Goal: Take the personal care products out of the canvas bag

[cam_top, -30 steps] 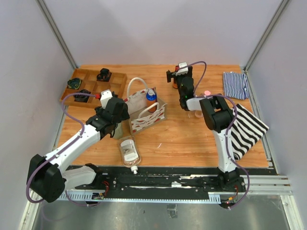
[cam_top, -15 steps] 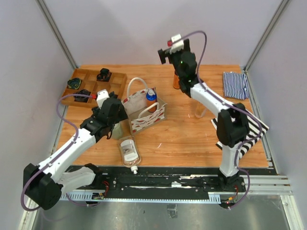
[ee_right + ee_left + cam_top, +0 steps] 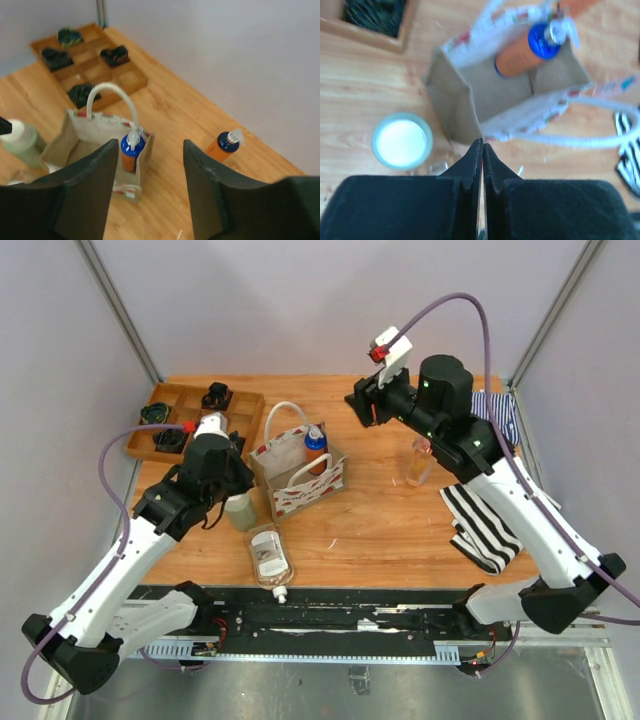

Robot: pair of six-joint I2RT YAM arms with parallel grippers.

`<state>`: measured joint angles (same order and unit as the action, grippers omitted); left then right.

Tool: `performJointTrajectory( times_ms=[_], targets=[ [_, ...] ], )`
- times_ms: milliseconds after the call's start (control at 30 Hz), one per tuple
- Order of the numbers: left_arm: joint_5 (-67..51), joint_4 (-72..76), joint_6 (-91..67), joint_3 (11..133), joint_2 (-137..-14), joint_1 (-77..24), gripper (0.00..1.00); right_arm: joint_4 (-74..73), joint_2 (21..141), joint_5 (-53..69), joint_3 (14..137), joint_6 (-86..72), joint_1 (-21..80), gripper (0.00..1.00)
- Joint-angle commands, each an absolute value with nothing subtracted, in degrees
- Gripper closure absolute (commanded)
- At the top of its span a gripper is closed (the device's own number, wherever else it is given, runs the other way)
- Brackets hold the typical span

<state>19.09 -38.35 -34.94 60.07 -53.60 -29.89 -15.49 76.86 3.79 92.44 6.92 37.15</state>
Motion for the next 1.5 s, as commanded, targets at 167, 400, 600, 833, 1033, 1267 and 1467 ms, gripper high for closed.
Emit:
performJointTrajectory(
  times_ms=[167, 400, 600, 833, 1033, 1267, 1467],
  targets=[
    [10.62, -59.99, -39.03, 60.84, -60.72, -47.37, 0.83, -30.92, 90.58, 15.78, 98.02, 1.15, 37.42, 0.24],
    [10.04, -61.36, -54.16, 52.05, -60.46, -58.73, 0.59, -31.57, 96.90, 17.26, 105.92, 2.26, 36.75, 0.14],
    [7.09, -59.49, -65.08, 47.38, -60.43, -67.67, 0.51, -36.27, 107.66, 20.68, 116.61, 3.31, 36.71, 0.14],
    [6.40, -52.25, -69.46, 43.47, -66.76, -73.54, 0.42, -39.37, 119.00, 19.80, 123.88, 4.75, 36.36, 0.31],
    [8.32, -50.19, -71.22, 40.55, -68.72, -73.57, 0.46, -41.65, 123.33, 20.04, 125.46, 4.95, 35.94, 0.52],
    [9.29, -45.66, -72.95, 36.28, -69.22, -73.56, 0.53, -41.13, 123.60, 19.00, 121.99, 5.19, 35.90, 0.54],
    [12.58, -45.51, -72.85, 37.46, -71.02, -73.62, 0.56, -40.85, 121.44, 18.36, 118.41, 6.15, 35.99, 0.53]
  ],
)
